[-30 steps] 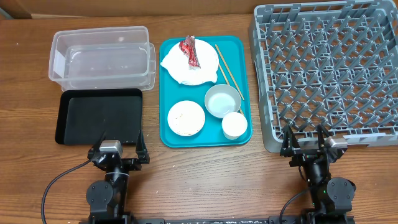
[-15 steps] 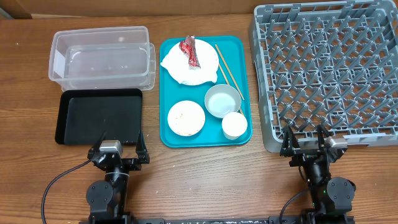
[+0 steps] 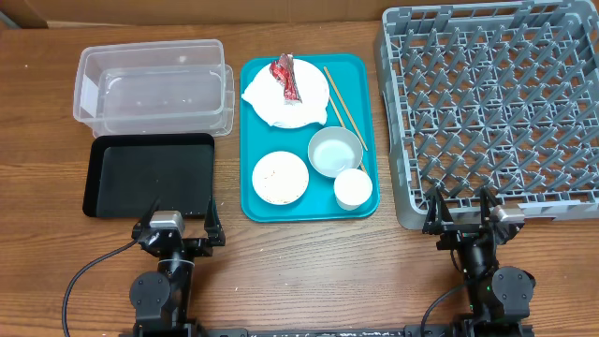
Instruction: Sort waste into correct bins and load items into the dishwasher
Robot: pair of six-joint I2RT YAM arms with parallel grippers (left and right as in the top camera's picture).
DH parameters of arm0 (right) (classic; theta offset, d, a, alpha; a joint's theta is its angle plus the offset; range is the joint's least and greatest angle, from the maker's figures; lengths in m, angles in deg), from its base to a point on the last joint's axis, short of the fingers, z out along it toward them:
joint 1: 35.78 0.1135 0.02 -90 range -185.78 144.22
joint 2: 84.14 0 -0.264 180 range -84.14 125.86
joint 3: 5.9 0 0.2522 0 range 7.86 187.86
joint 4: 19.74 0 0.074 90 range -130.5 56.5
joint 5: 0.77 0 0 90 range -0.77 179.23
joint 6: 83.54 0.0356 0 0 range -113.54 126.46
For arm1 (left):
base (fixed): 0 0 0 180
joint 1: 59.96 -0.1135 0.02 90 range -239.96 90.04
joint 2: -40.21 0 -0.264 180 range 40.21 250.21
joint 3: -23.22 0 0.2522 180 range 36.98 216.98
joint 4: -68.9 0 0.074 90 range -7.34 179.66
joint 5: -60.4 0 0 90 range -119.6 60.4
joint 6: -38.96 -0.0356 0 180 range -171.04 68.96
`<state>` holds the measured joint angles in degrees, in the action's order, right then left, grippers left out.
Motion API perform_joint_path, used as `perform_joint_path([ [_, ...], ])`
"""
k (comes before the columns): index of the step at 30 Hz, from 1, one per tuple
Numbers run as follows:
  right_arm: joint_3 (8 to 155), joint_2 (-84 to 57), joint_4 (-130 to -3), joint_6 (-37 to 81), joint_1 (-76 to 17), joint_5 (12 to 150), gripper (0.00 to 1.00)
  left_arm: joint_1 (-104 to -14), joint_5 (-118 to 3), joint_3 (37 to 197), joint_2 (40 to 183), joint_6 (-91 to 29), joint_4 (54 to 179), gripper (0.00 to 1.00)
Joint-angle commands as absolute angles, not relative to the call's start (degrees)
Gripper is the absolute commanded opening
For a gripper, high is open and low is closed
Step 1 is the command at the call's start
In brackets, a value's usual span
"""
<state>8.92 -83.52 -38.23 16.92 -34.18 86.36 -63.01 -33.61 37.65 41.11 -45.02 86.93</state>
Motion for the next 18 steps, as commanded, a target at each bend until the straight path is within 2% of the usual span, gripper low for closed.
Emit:
perform_joint_path([
  [1,8.3,-83.9,-38.1,17.0,-33.8,87.0,1.00,-63.3,-33.0,37.3,40.9,-44.6,86.9,1.00],
  [6,8.3,-83.9,-38.0,17.0,-33.8,86.5,1.00,-63.3,-33.1,37.3,40.9,-44.6,86.9,1.00],
  [14,10.5,-83.9,-36.9,16.4,-33.8,84.6,1.00,-63.3,-44.5,38.1,40.9,-44.4,82.3,1.00],
  [18,15.7,-82.3,-38.3,15.2,-33.8,81.4,1.00,-63.3,-44.6,43.5,42.8,-46.3,85.0,1.00],
])
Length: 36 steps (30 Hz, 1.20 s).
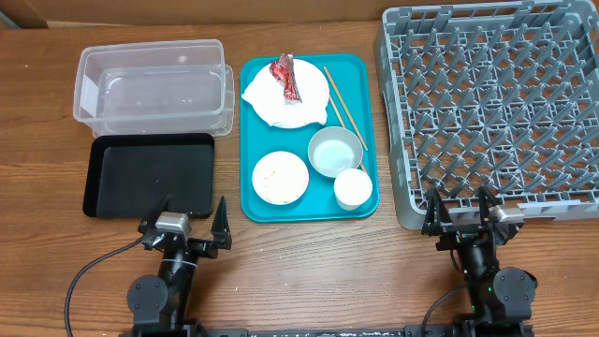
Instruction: Sort waste into correct bins and load items into the dishwasher
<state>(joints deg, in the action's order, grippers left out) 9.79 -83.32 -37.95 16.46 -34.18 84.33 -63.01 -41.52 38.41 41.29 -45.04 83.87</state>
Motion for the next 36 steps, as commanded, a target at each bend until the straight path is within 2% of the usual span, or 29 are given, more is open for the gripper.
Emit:
perform_joint_path([
  [1,17.8,-81.3,-39.5,15.2,-33.8,81.4,1.00,-63.3,-44.7,45.7,44.2,-47.4,86.6,1.00],
  [6,30.6,-73.3,-47.2,12.8,-33.8,81.4,1.00,-63.3,-44.7,58.3,56.1,-51.2,92.3,1.00],
  [13,52.6,-56.1,-60.5,12.0,-33.8,81.7,1.00,-62.9,-45.2,84.3,81.3,-50.6,101.2,1.00],
  [19,70.0,-41.0,-74.5,12.0,-33.8,80.3,1.00,-57.1,-45.6,118.3,106.1,-51.1,120.7,1.00],
  [22,76.7,-34.7,-80.3,12.0,-33.8,77.9,1.00,-51.1,-38.7,139.2,121.3,-51.3,134.6,1.00],
  [26,81.0,-29.1,-84.5,12.1,-33.8,74.3,1.00,-45.5,-33.9,164.4,141.3,-52.5,149.8,1.00],
  [28,81.1,-27.7,-84.6,12.5,-33.8,71.6,1.00,-44.2,-34.1,173.1,149.2,-52.8,153.5,1.00],
  [31,81.1,-25.8,-85.2,12.5,-33.8,68.8,1.00,-43.6,-33.7,178.7,157.8,-53.0,153.2,1.00],
  [36,81.1,-23.0,-89.4,12.4,-33.8,67.3,1.00,-43.5,-35.4,178.8,169.5,-52.4,150.6,1.00],
])
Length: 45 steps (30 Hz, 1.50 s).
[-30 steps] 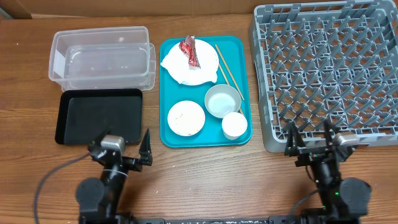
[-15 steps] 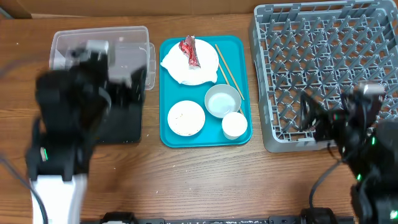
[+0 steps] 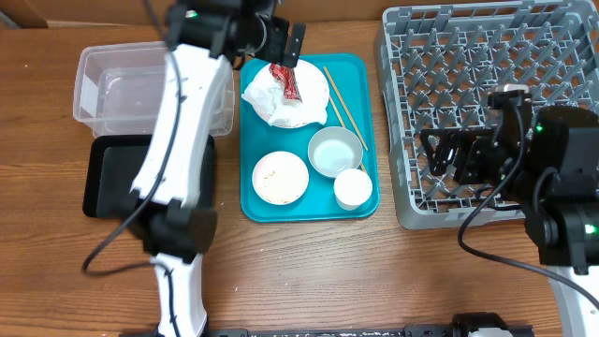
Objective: Sort waste into correct bins and load items into the dishwasher
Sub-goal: 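Reach the left gripper to the red wrapper and tissue on the plate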
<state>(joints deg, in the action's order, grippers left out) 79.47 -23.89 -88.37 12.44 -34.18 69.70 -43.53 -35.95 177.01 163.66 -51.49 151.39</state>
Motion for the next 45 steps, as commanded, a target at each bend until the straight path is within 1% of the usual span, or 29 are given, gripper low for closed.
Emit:
perform_joint_path([
  [1,81.1,-22.7,-89.8,12.4,-33.8,67.3,1.00,-43.5,-35.4,178.8,171.2,-52.1,150.5,1.00],
  [6,81.0,-20.7,-90.7,12.4,-33.8,67.3,1.00,-43.1,-35.5,178.8,179.0,-50.8,147.3,1.00],
  [14,81.0,-18.5,-92.6,12.4,-33.8,67.3,1.00,-41.3,-33.6,178.8,186.9,-48.8,140.8,1.00],
  [21,81.0,-18.2,-93.0,12.4,-33.8,67.3,1.00,-40.4,-33.4,178.8,191.5,-48.9,141.9,1.00],
  [28,81.0,-18.2,-93.0,12.4,-33.8,67.4,1.00,-40.0,-30.0,178.7,193.4,-48.8,144.3,1.00],
  [29,81.0,-18.2,-93.0,12.4,-33.8,67.5,1.00,-40.0,-30.0,178.7,193.5,-48.7,144.3,0.95],
  [31,81.0,-18.2,-93.1,12.4,-33.8,67.7,1.00,-40.0,-30.0,178.7,193.6,-48.7,144.2,0.80],
  [32,81.0,-18.2,-93.2,12.4,-33.8,67.7,1.00,-40.0,-30.0,178.7,193.6,-48.7,144.1,0.70],
  [34,81.0,-18.2,-93.2,12.4,-33.8,67.7,1.00,-40.0,-30.0,178.7,193.7,-48.7,143.9,0.41],
  [35,81.0,-18.2,-93.3,12.4,-33.8,67.7,1.00,-40.0,-30.0,178.7,193.7,-48.7,143.8,0.31],
  [37,81.0,-18.2,-93.2,12.4,-33.8,67.7,1.00,-40.0,-30.0,178.7,193.7,-48.7,143.6,0.05],
  [38,81.0,-18.2,-93.2,12.4,-33.8,67.7,1.00,-40.1,-30.0,178.7,193.7,-48.7,143.5,0.04],
  [45,81.0,-18.2,-93.3,12.4,-33.8,67.7,1.00,-40.1,-30.0,181.7,190.5,-48.7,145.8,0.04],
])
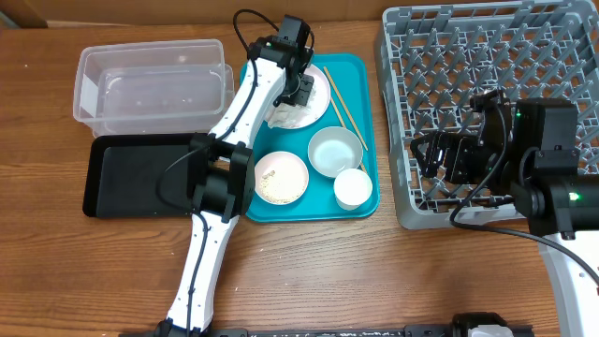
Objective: Sort waste into correct bins and load items into the dishwasher
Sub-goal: 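Reach the left gripper to the red wrapper and tissue on the plate, then grasp the wrapper and tissue with the left gripper, drop into clear bin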
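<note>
On the teal tray [251, 208] a white plate [321, 94] at the back holds a crumpled napkin [281, 114]. My left gripper [301, 91] is down over that plate and covers whatever lies under it; its jaws cannot be made out. A pair of chopsticks [343, 101] lies beside the plate. In front are a metal bowl [335, 150], a small crumbed plate [280, 178] and a white cup [354, 188]. My right gripper [438, 159] hovers open and holding nothing over the front left of the grey dishwasher rack [496, 56].
A clear plastic bin [150, 89] stands at the back left, with a black tray bin [145, 173] in front of it. The left arm stretches from the table's front edge across the tray's left side. Bare wood lies along the front.
My left gripper has come down from above the tray's back edge onto the plate with the napkin, and the red wrapper seen there before is now covered. The right gripper has barely shifted over the rack.
Both arms first sat folded at the front edge, grippers open, a red wrapper lying on the napkin plate. Then the left arm was stretched high over the tray's back and the right arm over the rack's front left. Now the left gripper sits on the plate.
</note>
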Robot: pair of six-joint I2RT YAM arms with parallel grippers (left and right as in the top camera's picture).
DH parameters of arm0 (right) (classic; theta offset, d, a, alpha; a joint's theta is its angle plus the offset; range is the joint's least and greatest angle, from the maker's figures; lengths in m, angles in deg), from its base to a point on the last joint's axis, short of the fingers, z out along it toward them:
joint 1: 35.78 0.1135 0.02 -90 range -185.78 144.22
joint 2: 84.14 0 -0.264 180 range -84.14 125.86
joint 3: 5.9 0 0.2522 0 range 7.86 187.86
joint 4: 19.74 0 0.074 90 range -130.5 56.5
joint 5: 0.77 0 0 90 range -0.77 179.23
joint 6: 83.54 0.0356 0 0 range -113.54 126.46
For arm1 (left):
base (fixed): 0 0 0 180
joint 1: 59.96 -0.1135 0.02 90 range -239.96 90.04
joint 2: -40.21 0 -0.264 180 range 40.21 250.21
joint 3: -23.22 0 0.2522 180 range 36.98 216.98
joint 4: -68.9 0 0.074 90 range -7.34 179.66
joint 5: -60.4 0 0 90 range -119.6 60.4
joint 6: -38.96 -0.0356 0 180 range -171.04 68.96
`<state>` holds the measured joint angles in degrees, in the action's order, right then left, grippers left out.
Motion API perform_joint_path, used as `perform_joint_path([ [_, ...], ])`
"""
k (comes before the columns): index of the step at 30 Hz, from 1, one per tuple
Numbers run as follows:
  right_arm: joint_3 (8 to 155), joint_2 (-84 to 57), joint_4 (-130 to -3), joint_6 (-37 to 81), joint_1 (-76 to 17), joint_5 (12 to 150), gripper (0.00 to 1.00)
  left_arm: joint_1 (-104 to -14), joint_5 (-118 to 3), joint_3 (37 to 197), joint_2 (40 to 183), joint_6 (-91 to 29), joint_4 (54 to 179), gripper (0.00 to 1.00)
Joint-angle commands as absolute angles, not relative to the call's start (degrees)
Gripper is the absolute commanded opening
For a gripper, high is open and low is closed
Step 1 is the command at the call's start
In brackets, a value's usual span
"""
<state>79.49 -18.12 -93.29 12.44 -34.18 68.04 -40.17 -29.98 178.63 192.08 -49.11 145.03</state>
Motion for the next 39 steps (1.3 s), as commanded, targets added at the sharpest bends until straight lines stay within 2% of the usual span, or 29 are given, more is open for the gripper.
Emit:
perform_joint_path([
  [1,81.0,-18.2,-93.3,12.4,-33.8,67.7,1.00,-40.1,-30.0,183.4,189.1,-48.7,146.9,0.04],
  [13,81.0,-18.2,-93.4,12.4,-33.8,67.7,1.00,-40.4,-30.3,186.9,172.8,-48.7,159.4,0.04],
  [19,81.0,-18.2,-93.4,12.4,-33.8,67.7,1.00,-42.5,-30.9,186.9,169.4,-47.9,163.0,0.04],
  [28,81.0,-18.2,-93.4,12.4,-33.8,67.7,1.00,-53.2,-30.0,186.6,171.4,-40.5,162.9,0.04],
  [31,81.0,-18.2,-93.4,12.4,-33.8,67.7,1.00,-58.0,-29.0,186.6,175.4,-36.3,162.6,0.04],
  [38,81.0,-18.1,-93.3,12.4,-33.8,67.7,1.00,-63.0,-29.2,186.6,183.9,-31.5,161.8,0.04],
  [39,81.0,-18.1,-93.3,12.4,-33.8,67.7,1.00,-63.3,-29.3,186.6,184.6,-31.5,161.7,0.07],
])
